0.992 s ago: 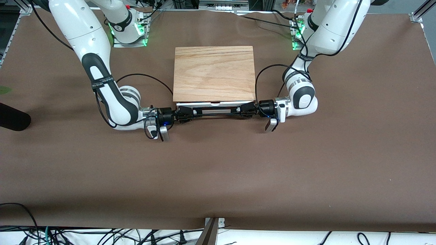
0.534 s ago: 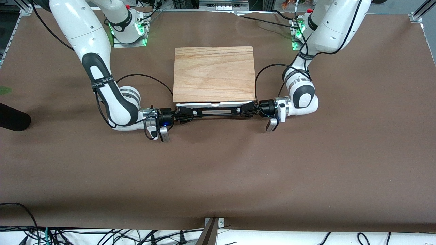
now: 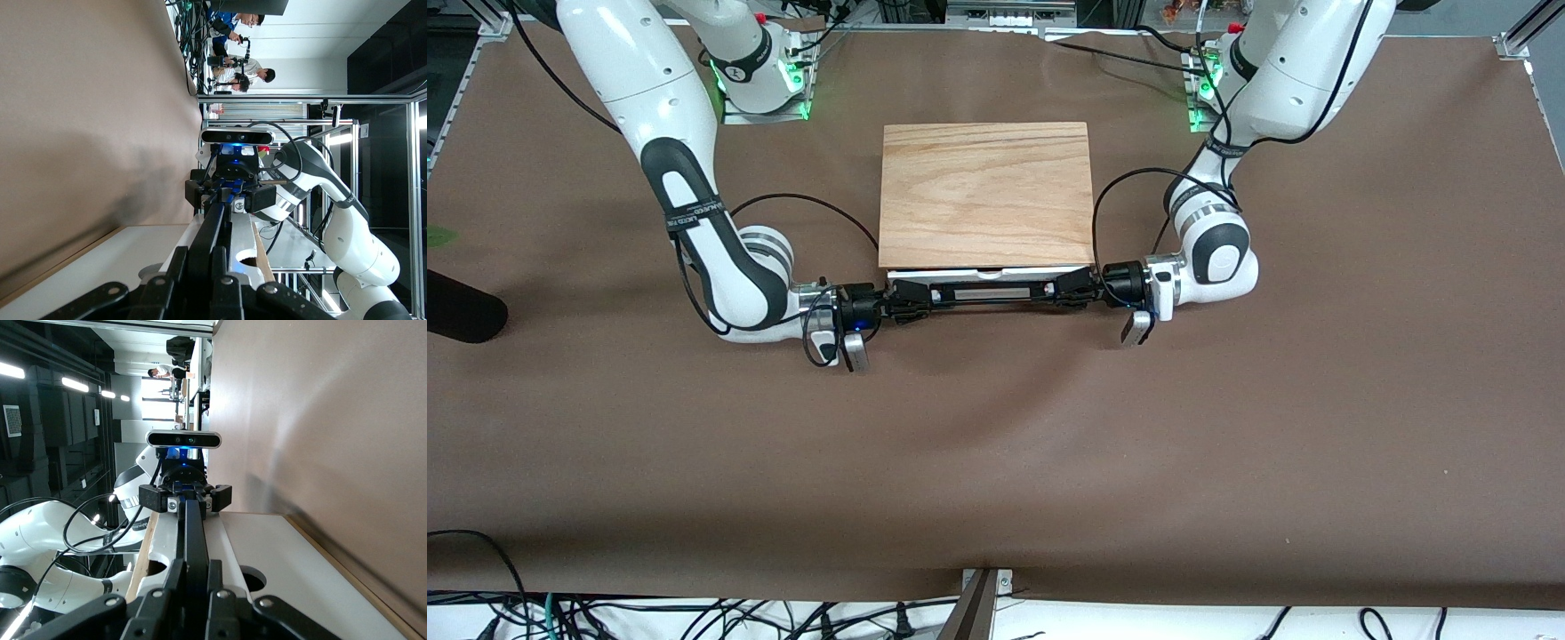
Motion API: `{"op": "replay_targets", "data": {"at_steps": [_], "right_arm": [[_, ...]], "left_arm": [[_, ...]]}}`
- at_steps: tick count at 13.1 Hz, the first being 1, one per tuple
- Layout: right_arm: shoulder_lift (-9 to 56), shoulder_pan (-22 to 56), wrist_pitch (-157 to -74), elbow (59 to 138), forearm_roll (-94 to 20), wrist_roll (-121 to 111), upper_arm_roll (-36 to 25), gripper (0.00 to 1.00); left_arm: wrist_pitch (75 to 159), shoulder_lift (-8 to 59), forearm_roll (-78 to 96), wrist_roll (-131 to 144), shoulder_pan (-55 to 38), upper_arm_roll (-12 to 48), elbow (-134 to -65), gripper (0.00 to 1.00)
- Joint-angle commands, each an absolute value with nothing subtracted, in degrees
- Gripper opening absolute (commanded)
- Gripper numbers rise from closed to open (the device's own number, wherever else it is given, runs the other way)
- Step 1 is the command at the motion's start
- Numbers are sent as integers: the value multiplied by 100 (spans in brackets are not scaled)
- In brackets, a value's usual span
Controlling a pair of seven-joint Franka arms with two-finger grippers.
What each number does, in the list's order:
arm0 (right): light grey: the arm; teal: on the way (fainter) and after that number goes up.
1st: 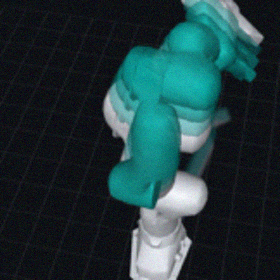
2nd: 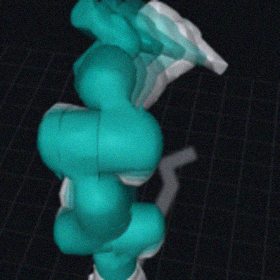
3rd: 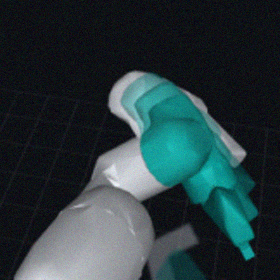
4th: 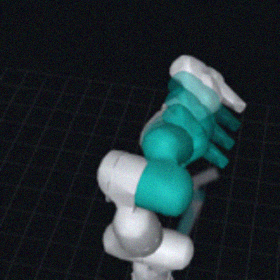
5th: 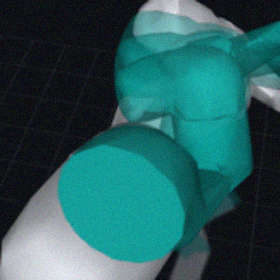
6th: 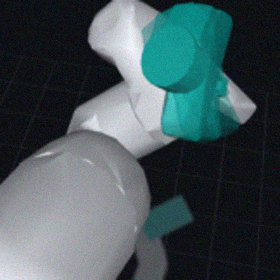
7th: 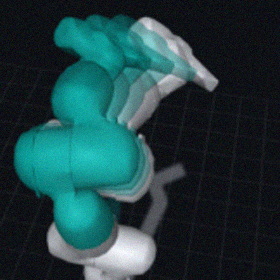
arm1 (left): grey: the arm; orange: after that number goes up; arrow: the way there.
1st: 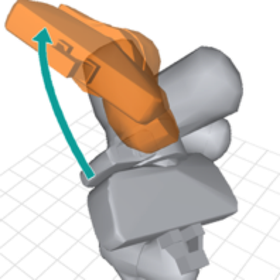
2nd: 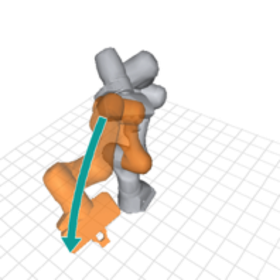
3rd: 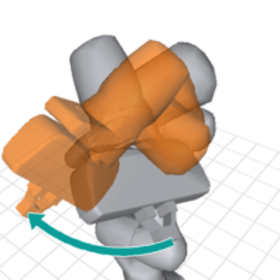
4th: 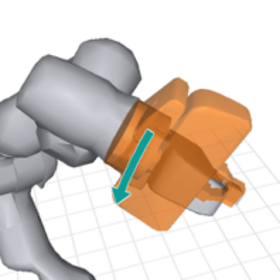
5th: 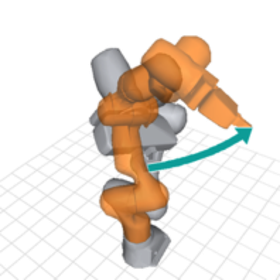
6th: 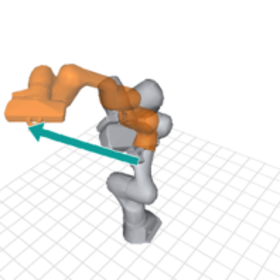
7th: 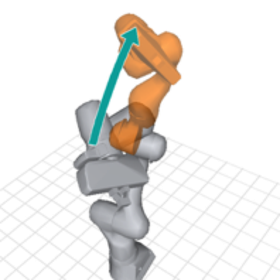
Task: Pull top drawer with both arms simultaneously
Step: 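Keep pulling the handle with both grippers until the drawer is open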
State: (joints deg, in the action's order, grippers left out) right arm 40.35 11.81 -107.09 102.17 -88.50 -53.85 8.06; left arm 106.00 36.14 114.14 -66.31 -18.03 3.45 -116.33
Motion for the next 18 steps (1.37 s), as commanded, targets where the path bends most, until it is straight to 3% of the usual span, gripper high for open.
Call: {"op": "replay_targets", "data": {"at_steps": [1, 7, 18], "right_arm": [[3788, 826, -10486, 9457, -9404, -4605, 650, 0], [3823, 826, -10485, 9457, -9492, -4623, 650, 0], [3955, 835, -10494, 9176, -9677, -4588, 650, 0]], "left_arm": [[10925, 3805, 11628, -6618, -1723, 343, -11347, 0], [10925, 3894, 11637, -6592, -1723, 264, -11215, 0], [10934, 4421, 11619, -6047, -1696, 123, -10354, 0]]}}
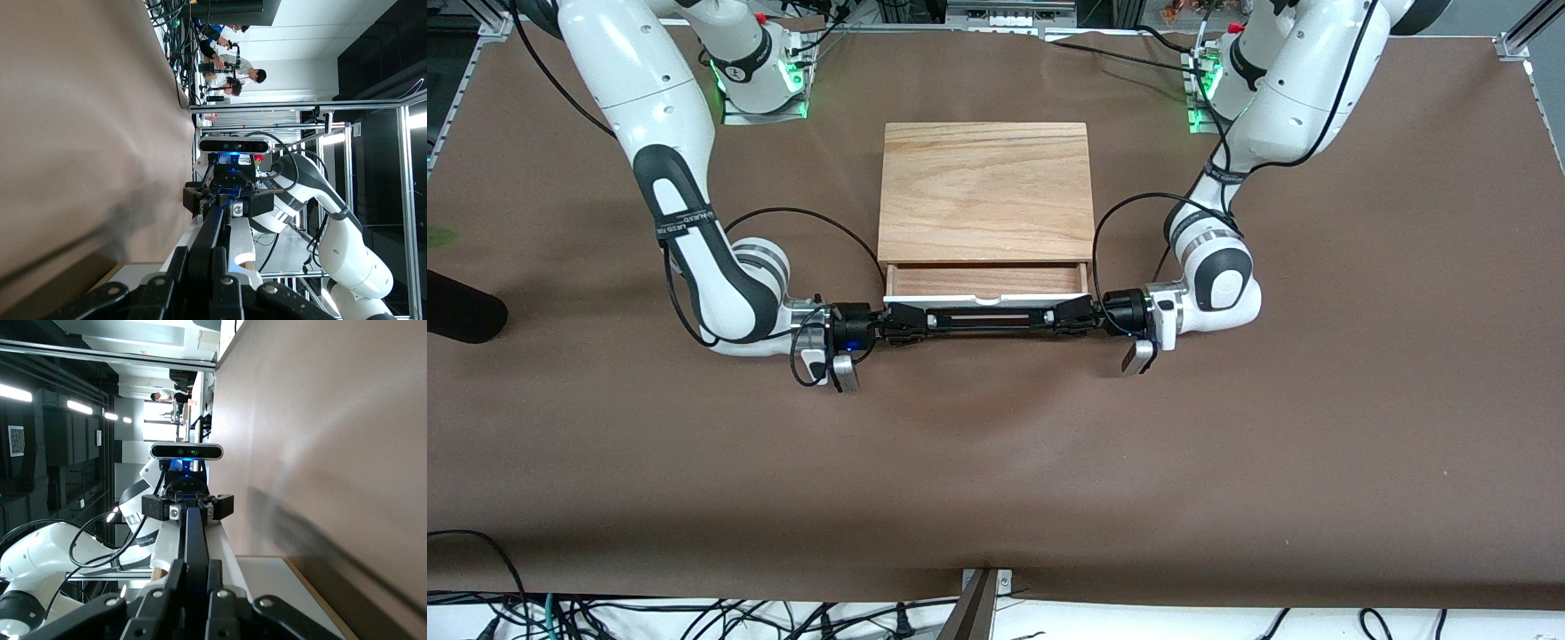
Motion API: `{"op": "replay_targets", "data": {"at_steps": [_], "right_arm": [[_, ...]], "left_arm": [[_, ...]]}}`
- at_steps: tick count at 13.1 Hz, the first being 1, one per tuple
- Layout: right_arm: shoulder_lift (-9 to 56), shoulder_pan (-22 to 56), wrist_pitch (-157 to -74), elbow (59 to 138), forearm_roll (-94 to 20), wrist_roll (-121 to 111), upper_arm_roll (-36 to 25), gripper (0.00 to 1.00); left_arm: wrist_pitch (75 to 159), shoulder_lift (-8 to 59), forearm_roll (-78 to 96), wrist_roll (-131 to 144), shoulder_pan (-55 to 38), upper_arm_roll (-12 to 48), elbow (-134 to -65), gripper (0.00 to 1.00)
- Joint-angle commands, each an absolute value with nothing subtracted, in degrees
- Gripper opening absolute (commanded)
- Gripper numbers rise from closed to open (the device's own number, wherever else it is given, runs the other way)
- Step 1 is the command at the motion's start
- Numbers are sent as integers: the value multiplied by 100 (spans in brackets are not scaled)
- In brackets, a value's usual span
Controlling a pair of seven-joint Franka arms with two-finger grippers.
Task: Pull top drawer with both arms simultaneously
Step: 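Keep pulling the handle with both grippers until the drawer is open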
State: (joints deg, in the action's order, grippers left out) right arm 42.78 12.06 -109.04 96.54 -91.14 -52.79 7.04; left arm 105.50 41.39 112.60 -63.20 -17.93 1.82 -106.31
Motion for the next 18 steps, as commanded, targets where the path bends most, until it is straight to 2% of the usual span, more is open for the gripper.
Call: {"op": "replay_targets", "data": {"at_steps": [1, 18], "right_arm": [[3981, 835, -10494, 9124, -9685, -4570, 650, 0], [4456, 835, -10494, 8490, -9694, -4588, 659, 0]], "left_arm": [[10934, 4456, 11619, -6029, -1705, 10, -10284, 0], [10977, 5299, 11567, -5353, -1758, -290, -9247, 0]]}}
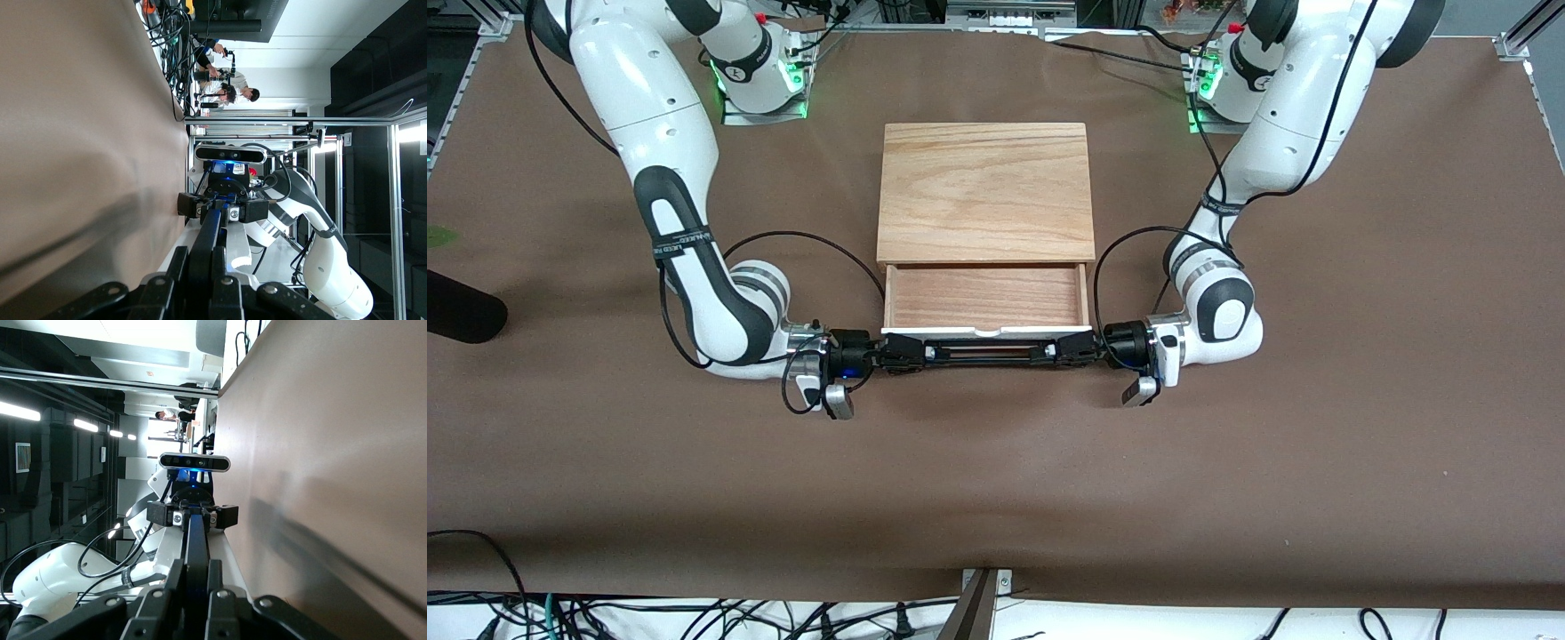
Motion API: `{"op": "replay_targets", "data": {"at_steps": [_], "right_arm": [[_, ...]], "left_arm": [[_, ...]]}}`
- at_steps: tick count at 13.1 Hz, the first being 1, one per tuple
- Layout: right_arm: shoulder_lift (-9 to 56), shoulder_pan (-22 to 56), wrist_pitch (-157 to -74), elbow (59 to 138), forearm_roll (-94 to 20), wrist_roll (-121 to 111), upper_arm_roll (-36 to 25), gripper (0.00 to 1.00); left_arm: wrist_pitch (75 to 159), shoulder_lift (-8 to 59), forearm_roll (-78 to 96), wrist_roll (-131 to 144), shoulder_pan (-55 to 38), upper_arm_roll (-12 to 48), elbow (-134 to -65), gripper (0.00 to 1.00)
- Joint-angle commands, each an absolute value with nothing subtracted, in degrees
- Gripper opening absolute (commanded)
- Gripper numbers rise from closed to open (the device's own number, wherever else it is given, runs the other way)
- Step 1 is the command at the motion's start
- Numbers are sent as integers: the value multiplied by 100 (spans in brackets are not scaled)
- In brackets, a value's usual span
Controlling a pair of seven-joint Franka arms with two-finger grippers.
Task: Pull top drawer with both arms simultaneously
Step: 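Keep pulling the handle with both grippers until the drawer is open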
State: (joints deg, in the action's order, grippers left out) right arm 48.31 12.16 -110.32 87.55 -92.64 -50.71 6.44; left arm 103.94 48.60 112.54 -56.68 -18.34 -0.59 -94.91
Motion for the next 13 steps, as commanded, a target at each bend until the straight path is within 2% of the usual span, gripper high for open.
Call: {"op": "replay_targets", "data": {"at_steps": [1, 7, 13], "right_arm": [[4456, 835, -10494, 8490, -9694, -4588, 659, 0], [4578, 835, -10477, 8490, -9694, -4684, 659, 0], [4772, 826, -10090, 8481, -9712, -4851, 650, 0]], "left_arm": [[10978, 5317, 11488, -5283, -1758, -316, -9237, 0], [10978, 5519, 11452, -5045, -1758, -369, -8877, 0], [10977, 5642, 11461, -4984, -1749, -413, -8667, 0]]}}
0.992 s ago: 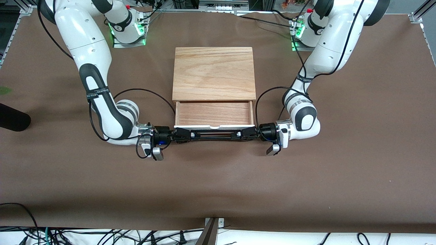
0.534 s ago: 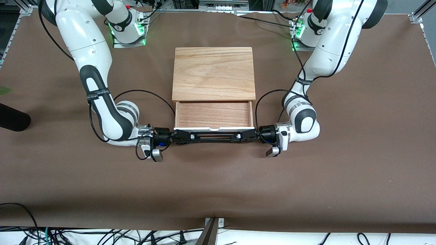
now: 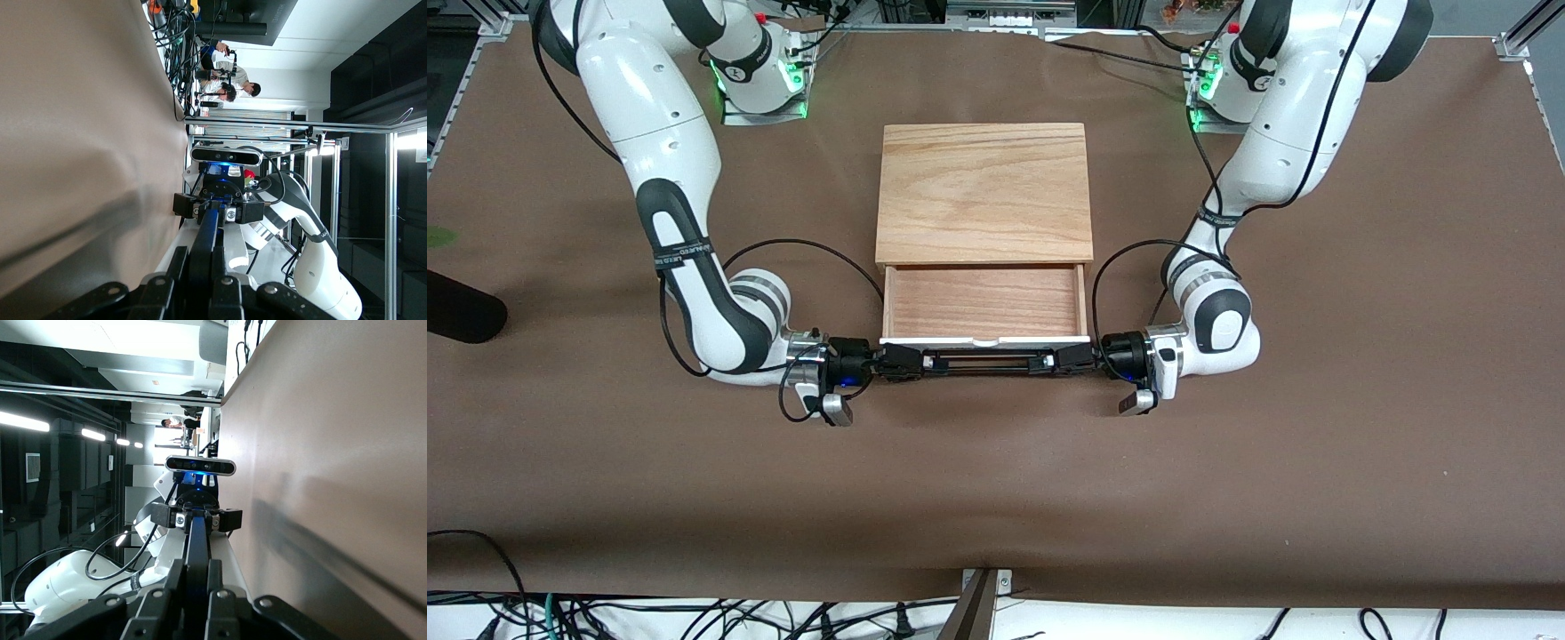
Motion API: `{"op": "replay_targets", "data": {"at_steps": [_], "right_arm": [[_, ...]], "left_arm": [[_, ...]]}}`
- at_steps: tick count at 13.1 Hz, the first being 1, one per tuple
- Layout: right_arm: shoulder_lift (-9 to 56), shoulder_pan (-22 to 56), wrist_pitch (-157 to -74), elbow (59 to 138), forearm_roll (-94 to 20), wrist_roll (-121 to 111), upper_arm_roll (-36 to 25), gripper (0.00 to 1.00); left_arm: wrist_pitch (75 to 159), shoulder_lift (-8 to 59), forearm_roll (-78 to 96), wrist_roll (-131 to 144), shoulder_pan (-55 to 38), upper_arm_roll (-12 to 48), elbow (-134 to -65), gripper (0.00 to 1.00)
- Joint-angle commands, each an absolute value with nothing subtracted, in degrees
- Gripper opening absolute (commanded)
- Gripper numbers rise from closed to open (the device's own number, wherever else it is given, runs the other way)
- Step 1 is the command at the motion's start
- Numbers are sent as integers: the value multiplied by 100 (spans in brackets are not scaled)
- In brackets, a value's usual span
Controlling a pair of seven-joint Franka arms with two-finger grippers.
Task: Pull top drawer with both arms simultaneously
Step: 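Release the handle with the left gripper and draw it back sideways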
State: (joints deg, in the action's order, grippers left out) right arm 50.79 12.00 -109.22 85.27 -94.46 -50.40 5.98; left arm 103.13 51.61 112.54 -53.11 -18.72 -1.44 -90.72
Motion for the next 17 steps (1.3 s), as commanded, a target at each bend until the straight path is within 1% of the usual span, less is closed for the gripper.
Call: {"op": "replay_targets", "data": {"at_steps": [1, 5, 6, 8, 9, 10, 11, 12, 17], "right_arm": [[4799, 835, -10029, 8481, -9834, -4947, 650, 0], [4904, 826, -9896, 8481, -9967, -5159, 642, 0], [4913, 826, -9896, 8481, -9967, -5168, 642, 0], [4974, 835, -9896, 8481, -9967, -5325, 633, 0], [4975, 835, -9896, 8490, -9958, -5361, 633, 0], [4975, 835, -9896, 8490, -9958, -5370, 633, 0], [4983, 835, -9896, 8490, -9958, -5361, 633, 0], [4975, 835, -9896, 8490, -9967, -5353, 633, 0], [4975, 835, -9896, 8481, -9976, -5309, 633, 0]], "left_arm": [[10978, 5669, 11461, -4975, -1758, -422, -8657, 0], [10943, 5581, 11487, -5071, -1740, -422, -8762, 0], [10934, 5546, 11479, -5071, -1732, -422, -8815, 3], [10934, 5493, 11479, -5097, -1731, -404, -8885, 14], [10934, 5484, 11479, -5124, -1731, -396, -8929, 22], [10934, 5476, 11487, -5176, -1731, -378, -8956, 37], [10942, 5476, 11487, -5255, -1731, -378, -8991, 59], [10942, 5467, 11487, -5273, -1731, -378, -9000, 100], [10942, 5256, 11470, -4721, -1705, -387, -9026, 100]]}}
